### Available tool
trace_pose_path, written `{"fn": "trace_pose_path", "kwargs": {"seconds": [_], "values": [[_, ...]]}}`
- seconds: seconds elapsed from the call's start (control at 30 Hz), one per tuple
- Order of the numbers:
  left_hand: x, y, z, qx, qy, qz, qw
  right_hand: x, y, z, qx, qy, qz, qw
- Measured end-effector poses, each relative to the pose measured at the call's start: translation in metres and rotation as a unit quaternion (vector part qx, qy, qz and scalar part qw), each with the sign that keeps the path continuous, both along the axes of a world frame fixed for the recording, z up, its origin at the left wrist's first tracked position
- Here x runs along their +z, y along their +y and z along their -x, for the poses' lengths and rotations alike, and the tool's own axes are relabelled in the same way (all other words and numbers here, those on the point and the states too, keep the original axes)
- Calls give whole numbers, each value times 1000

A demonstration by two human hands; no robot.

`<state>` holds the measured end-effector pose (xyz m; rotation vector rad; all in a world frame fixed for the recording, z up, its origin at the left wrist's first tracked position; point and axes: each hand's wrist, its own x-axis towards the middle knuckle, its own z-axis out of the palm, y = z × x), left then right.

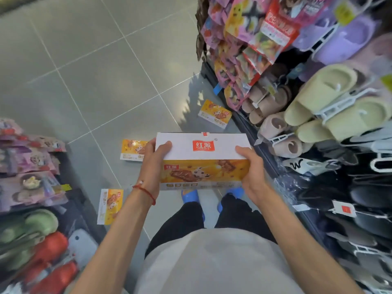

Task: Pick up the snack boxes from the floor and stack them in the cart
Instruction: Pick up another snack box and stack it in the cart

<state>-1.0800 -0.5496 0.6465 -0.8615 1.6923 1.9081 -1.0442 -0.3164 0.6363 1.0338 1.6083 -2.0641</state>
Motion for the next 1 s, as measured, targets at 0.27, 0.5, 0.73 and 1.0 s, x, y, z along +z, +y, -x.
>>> {"fn": "trace_pose_path", "kwargs": {"seconds": [0.27,0.5,0.73,1.0], "values": [[10,58,-25,-155,23,25,987,6,38,-90,-169,18,20,985],[24,139,-91,-282,34,9,959,13,79,-214,-299,51,12,953],[38,228,-213,-384,39,-29,922,22,114,-378,-434,82,11,897],[40,326,-359,-526,54,-54,847,29,140,-555,-563,77,-18,823]]}}
